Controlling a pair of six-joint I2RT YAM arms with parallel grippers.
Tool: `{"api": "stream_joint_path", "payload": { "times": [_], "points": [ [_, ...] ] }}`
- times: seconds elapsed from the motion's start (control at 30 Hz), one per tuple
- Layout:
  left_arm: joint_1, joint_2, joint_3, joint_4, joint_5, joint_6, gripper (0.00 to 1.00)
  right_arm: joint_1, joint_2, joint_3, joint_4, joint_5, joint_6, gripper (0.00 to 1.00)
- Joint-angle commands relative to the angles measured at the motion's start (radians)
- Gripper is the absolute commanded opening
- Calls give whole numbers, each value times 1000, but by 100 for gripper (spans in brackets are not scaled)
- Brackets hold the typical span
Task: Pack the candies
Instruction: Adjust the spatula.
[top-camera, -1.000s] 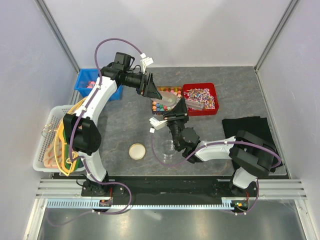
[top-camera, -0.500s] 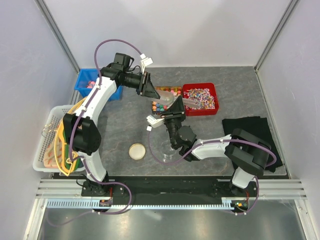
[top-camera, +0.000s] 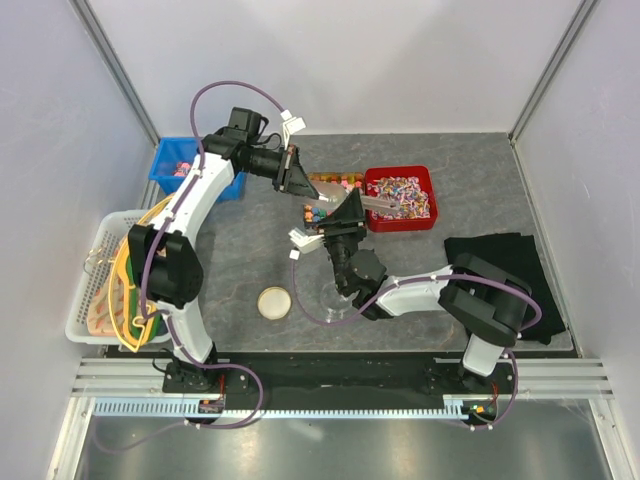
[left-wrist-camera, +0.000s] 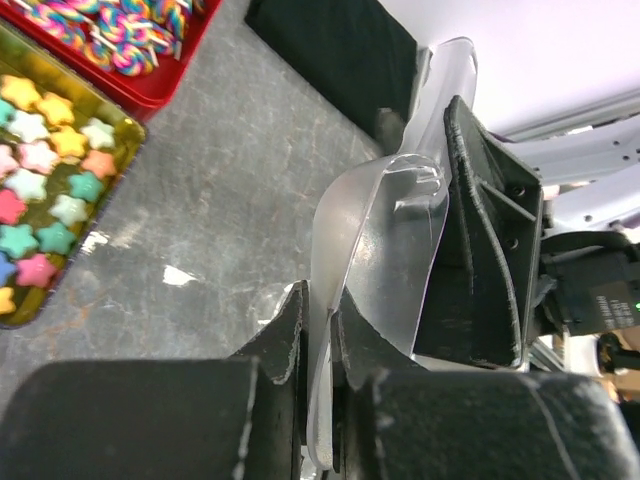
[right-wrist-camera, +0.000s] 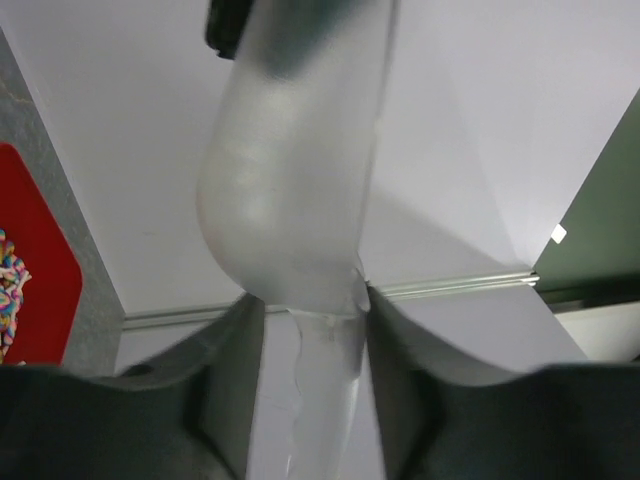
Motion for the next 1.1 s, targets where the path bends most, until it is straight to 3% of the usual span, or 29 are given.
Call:
{"api": "stream_joint_path", "payload": {
  "times": [0.0, 0.17, 0.27, 0.3, 0.37, 0.4, 0.47, 0.5, 0.53, 0.6, 0.77, 0.87, 1.07],
  "points": [
    [-14, 0, 23, -26, 86, 16, 2, 2, 27, 24, 427, -19, 0, 63],
    [-12, 9, 31, -25, 81, 19, 2, 2, 28, 12, 413, -10, 14, 95],
    [-11, 18, 40, -28, 71, 21, 2, 3, -18, 18, 266, 42, 115, 98],
    [-11, 20, 44, -26, 66, 21, 2, 3, -66, 26, 193, 74, 228, 98],
    [-9, 23, 57, -28, 54, 24, 2, 5, -130, 40, -103, 95, 365, 98],
    [-9, 29, 63, -26, 35, 26, 2, 5, -194, 64, -336, 102, 452, 98],
    [-8, 35, 95, -48, -6, 47, 2, 3, -249, 102, -594, 86, 705, 98],
    [-8, 40, 107, -55, -21, 58, 2, 5, -294, 150, -847, 66, 786, 98],
    [-8, 40, 123, -63, -37, 70, 2, 3, -312, 176, -969, 15, 948, 98],
    [-8, 41, 132, -66, -80, 82, 2, -9, -355, 254, -1280, -72, 1067, 98],
    [-9, 52, 127, -75, -129, 107, 2, -87, -404, 435, -1678, -389, 1289, 98],
    [-11, 43, 103, -80, -144, 118, 2, -162, -411, 562, -1850, -617, 1336, 98],
    [-20, -15, 104, -130, -172, 165, 2, -246, -417, 604, -1926, -778, 1329, 98]
  ]
}}
